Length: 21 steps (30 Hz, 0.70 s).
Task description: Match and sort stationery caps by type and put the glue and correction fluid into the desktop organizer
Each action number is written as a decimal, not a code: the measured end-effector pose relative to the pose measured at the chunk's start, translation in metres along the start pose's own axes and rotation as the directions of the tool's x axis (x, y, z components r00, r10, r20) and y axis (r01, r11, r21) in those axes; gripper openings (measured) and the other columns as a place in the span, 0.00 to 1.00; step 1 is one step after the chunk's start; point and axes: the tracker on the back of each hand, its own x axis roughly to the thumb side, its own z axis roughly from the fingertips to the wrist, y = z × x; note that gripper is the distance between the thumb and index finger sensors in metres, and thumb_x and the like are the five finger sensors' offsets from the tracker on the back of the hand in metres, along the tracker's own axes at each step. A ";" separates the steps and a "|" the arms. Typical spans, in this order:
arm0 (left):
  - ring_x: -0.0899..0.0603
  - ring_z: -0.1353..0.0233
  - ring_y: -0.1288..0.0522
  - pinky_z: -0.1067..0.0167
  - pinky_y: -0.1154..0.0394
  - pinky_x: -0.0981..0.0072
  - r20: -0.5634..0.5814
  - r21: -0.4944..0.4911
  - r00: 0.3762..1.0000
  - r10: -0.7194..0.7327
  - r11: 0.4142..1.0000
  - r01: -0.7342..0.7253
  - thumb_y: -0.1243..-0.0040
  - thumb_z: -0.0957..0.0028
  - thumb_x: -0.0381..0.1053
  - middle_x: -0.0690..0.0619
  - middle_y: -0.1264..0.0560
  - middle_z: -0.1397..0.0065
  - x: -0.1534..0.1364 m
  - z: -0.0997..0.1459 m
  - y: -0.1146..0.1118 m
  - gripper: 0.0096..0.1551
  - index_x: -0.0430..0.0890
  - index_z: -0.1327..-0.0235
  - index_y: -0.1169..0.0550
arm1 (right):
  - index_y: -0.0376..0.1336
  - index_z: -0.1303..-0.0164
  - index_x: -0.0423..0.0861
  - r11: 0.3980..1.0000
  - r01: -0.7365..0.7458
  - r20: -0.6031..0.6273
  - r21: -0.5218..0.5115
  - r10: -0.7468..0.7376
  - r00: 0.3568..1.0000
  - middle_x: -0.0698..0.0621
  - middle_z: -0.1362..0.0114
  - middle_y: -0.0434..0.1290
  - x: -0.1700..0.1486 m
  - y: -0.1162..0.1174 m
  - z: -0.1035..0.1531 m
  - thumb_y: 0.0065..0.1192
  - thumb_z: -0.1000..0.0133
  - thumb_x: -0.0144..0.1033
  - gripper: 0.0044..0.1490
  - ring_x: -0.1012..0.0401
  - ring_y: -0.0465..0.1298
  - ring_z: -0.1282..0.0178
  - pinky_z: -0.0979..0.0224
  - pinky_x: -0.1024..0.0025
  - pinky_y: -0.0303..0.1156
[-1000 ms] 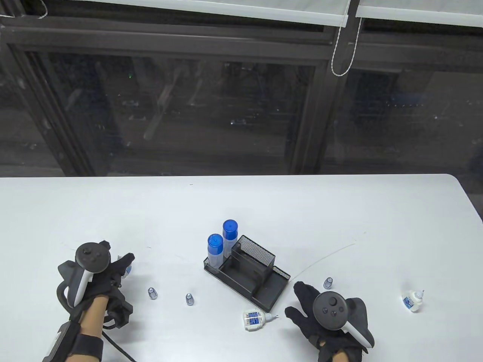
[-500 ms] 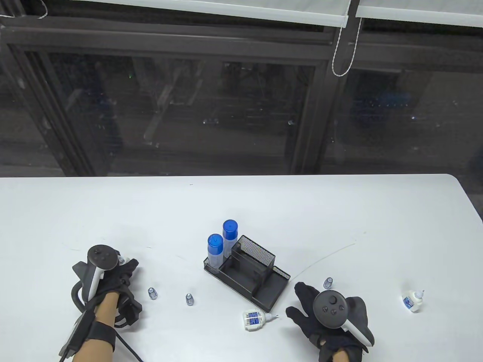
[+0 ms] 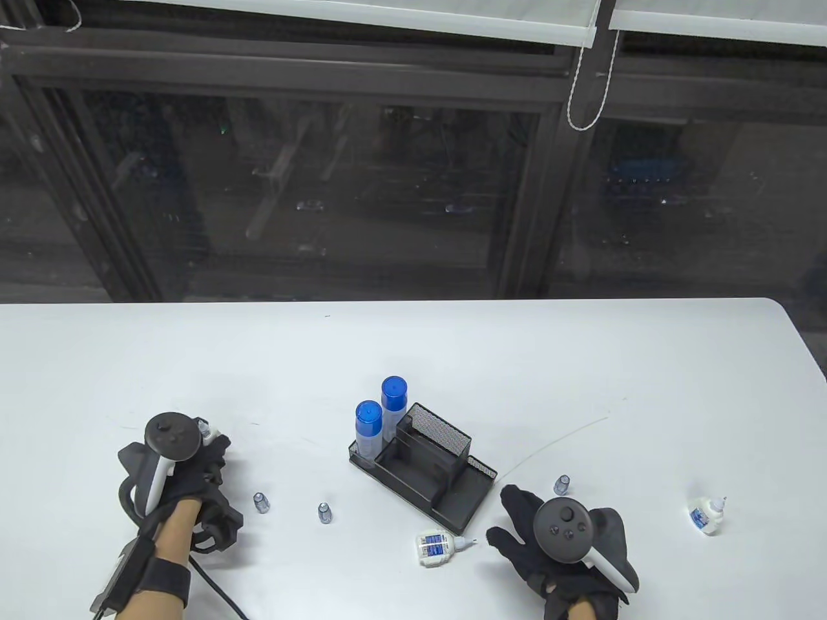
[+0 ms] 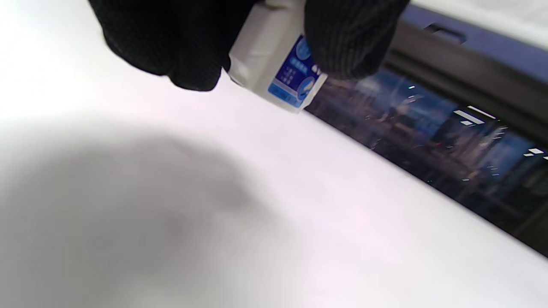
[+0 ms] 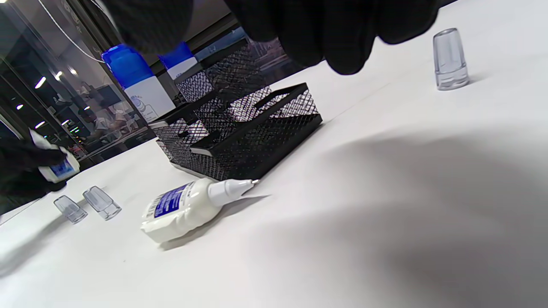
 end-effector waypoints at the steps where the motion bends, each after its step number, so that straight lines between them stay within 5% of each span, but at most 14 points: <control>1: 0.30 0.26 0.22 0.34 0.24 0.41 0.040 0.006 0.999 0.011 1.000 -0.011 0.40 0.40 0.57 0.43 0.28 0.23 0.010 0.005 0.007 0.35 0.47 0.22 0.34 | 0.51 0.17 0.45 1.000 -0.001 0.002 0.001 0.001 1.000 0.40 0.16 0.59 0.001 0.000 0.000 0.57 0.43 0.55 0.46 0.42 0.64 0.20 0.21 0.40 0.57; 10: 0.38 0.30 0.18 0.37 0.22 0.45 0.421 -0.046 0.902 0.098 0.995 -0.087 0.40 0.39 0.57 0.44 0.30 0.20 0.106 0.072 0.043 0.35 0.50 0.21 0.35 | 0.50 0.17 0.46 1.000 -0.011 0.012 0.005 0.011 1.000 0.40 0.15 0.57 0.005 0.003 0.001 0.56 0.43 0.55 0.47 0.42 0.63 0.19 0.20 0.39 0.56; 15: 0.40 0.29 0.19 0.36 0.23 0.45 0.558 -0.131 0.814 0.161 0.986 -0.105 0.39 0.40 0.58 0.45 0.30 0.18 0.136 0.110 0.022 0.35 0.51 0.21 0.34 | 0.49 0.16 0.46 0.998 -0.066 0.004 -0.005 0.066 0.998 0.39 0.14 0.54 0.011 0.007 0.001 0.56 0.43 0.55 0.48 0.41 0.59 0.18 0.20 0.39 0.54; 21: 0.41 0.29 0.19 0.35 0.23 0.45 0.630 -0.246 0.742 0.228 0.965 -0.087 0.37 0.41 0.59 0.47 0.28 0.19 0.156 0.151 -0.034 0.35 0.53 0.22 0.33 | 0.48 0.16 0.46 0.993 -0.112 0.034 0.030 0.111 0.993 0.39 0.14 0.53 0.022 0.017 -0.001 0.56 0.43 0.55 0.48 0.41 0.58 0.17 0.19 0.38 0.53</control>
